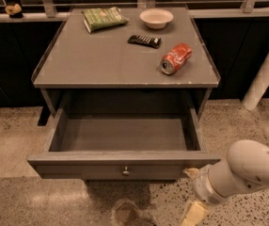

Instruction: Close top drawer

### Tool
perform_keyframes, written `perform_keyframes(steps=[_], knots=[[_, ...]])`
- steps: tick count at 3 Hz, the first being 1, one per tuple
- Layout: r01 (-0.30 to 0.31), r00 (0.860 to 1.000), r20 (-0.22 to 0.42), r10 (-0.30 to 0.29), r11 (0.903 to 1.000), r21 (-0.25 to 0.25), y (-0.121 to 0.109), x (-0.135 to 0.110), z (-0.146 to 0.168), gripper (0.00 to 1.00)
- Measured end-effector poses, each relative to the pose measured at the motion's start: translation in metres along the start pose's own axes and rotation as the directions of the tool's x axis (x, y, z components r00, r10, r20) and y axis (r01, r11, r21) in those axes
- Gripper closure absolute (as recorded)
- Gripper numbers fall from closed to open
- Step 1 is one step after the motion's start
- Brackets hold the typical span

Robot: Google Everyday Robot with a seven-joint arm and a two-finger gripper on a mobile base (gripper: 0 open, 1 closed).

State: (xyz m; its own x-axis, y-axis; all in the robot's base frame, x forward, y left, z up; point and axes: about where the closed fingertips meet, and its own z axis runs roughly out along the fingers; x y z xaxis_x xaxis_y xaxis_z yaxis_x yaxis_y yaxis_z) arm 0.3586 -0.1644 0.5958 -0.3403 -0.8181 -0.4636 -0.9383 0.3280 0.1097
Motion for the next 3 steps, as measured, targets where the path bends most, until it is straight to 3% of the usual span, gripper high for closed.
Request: perform_keyframes(steps=[1,2,3], knots=[[-0.004,1.0,-0.001,0.004,0.9935,0.113,-0.021,-0.019,0.01,0.0],[-0.018,1.0,-0.004,0.02,0.975,0.222,-0.049,-0.038,0.02,0.0],[-0.034,0.999,0.012,0.031,0.9576,0.286,-0.078,-0.067,0.022,0.0]])
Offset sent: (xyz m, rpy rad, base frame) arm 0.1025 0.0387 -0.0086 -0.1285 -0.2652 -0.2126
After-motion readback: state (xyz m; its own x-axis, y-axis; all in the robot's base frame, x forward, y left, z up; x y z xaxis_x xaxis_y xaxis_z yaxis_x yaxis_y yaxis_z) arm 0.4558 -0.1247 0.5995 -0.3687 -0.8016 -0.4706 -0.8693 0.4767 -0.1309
